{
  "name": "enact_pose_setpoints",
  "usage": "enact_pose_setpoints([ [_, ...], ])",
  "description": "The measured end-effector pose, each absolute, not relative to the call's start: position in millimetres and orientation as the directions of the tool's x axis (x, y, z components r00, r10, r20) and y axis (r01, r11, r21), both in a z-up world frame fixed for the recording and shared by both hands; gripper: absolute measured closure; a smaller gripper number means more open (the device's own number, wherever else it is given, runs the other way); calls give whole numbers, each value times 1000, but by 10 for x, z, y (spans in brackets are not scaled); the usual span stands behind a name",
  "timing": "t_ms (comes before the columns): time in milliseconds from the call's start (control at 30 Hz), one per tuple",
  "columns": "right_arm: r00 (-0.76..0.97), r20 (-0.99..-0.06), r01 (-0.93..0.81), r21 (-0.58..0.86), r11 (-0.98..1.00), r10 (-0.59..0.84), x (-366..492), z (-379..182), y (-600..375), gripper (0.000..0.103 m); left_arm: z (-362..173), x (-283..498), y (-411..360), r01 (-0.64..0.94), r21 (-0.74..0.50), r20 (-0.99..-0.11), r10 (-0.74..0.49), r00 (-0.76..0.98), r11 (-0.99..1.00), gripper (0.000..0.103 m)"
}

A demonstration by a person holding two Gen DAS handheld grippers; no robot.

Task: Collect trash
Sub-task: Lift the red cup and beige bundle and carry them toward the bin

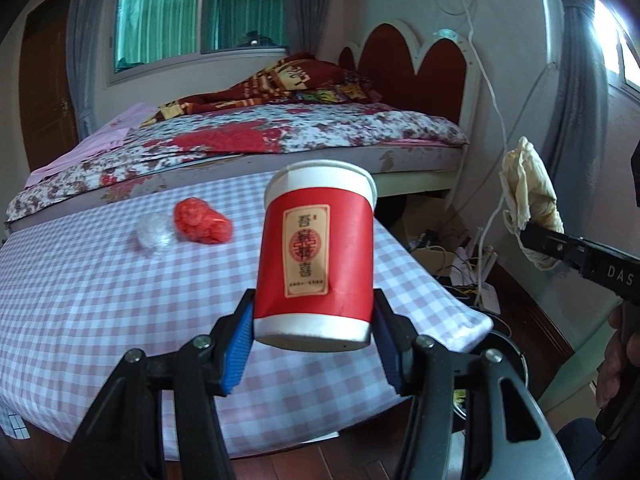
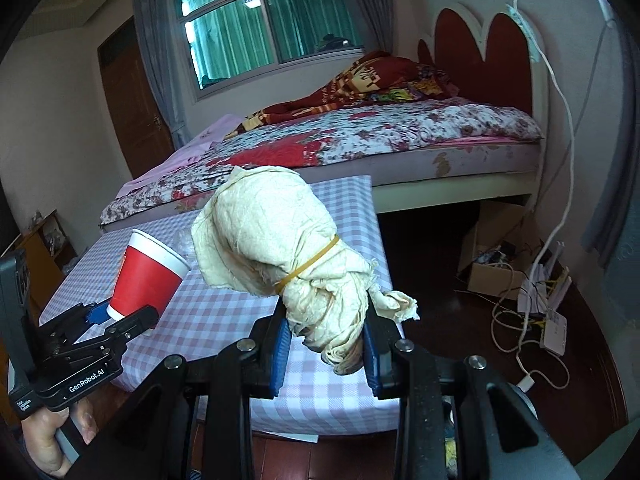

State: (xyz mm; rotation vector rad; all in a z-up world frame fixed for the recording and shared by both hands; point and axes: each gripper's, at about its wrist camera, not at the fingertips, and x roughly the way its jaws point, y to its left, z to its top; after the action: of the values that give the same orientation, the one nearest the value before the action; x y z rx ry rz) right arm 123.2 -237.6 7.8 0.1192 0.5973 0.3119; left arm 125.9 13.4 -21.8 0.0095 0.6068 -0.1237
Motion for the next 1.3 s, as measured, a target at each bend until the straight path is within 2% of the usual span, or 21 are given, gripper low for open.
enact_pose_setpoints([
  [633,815,-546,-88,218,972,196,751,-25,-3191,71,-282,1145,-677,287,-31,-586,-250,771,958,48],
  [1300,772,-633,98,222,970,67,276,-462,-4015,71,-642,991,-1612,470,-54,-658,-385,647,881,48],
])
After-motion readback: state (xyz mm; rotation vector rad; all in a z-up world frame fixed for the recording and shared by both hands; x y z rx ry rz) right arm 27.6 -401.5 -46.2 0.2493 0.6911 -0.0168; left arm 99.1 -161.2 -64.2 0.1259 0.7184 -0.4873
